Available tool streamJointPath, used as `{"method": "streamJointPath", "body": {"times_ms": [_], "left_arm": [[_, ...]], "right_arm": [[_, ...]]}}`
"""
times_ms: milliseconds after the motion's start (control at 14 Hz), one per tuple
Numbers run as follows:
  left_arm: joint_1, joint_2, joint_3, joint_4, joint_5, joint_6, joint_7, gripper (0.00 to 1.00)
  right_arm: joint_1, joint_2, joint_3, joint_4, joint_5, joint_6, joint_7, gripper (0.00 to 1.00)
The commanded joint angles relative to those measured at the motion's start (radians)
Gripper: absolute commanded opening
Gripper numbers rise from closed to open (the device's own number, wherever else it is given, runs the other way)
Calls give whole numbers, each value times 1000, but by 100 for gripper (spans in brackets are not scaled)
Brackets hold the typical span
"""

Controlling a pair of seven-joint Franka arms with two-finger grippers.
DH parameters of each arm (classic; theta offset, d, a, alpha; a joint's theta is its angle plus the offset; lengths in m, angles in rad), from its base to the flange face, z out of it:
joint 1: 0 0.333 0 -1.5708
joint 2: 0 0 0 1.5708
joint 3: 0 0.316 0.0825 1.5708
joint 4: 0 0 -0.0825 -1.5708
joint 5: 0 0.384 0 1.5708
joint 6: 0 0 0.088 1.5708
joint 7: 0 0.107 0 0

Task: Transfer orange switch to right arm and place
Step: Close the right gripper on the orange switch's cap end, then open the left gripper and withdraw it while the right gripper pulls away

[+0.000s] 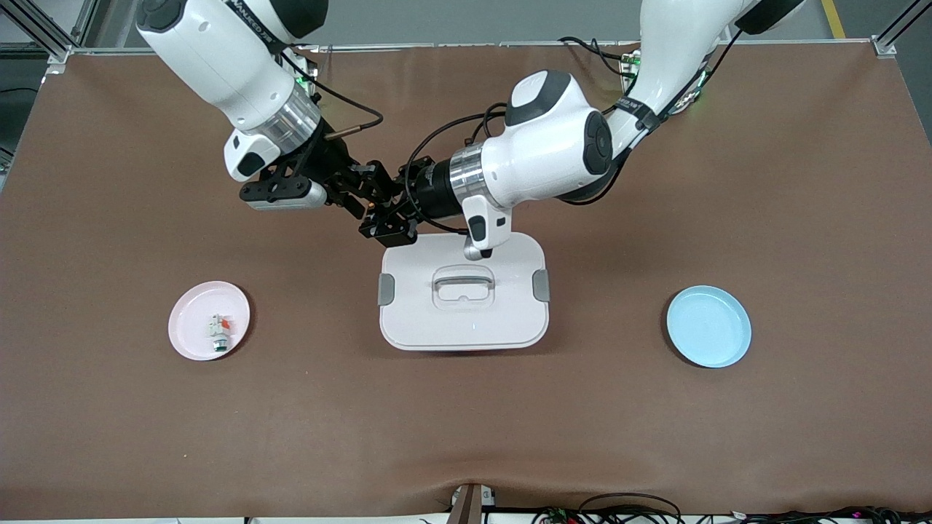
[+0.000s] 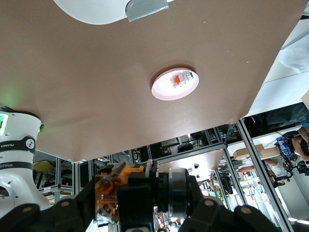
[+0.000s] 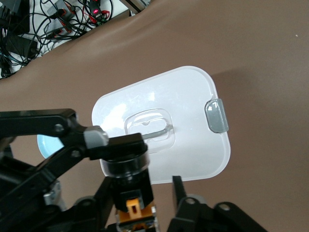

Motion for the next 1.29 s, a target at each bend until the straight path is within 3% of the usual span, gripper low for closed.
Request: {"method": "streamJointPath", "body": {"times_ms": [0, 286, 357, 429, 500, 1000, 1214], "left_arm": [[-2, -10, 3, 1, 13, 13, -23, 0], [-2, -10, 3, 1, 13, 13, -23, 0], [0, -8, 3, 1, 13, 13, -23, 4], [1, -8, 3, 1, 12, 13, -21, 28], [3, -8, 5, 1, 18, 13, -12, 99], [17, -22, 3, 1, 89, 3, -12, 100], [75, -45, 5, -2, 234, -57, -12, 100]], "right_arm": [[8, -4, -8, 5, 7, -7, 32, 0], [18, -3, -8, 10, 6, -4, 51, 0], [18, -3, -8, 10, 6, -4, 51, 0], [18, -4, -8, 10, 6, -4, 51, 0], [19, -3, -8, 10, 6, -4, 52, 0], [18, -1, -10, 12, 4, -7, 46, 0], [-4, -1, -17, 12, -11, -38, -32, 0]]}}
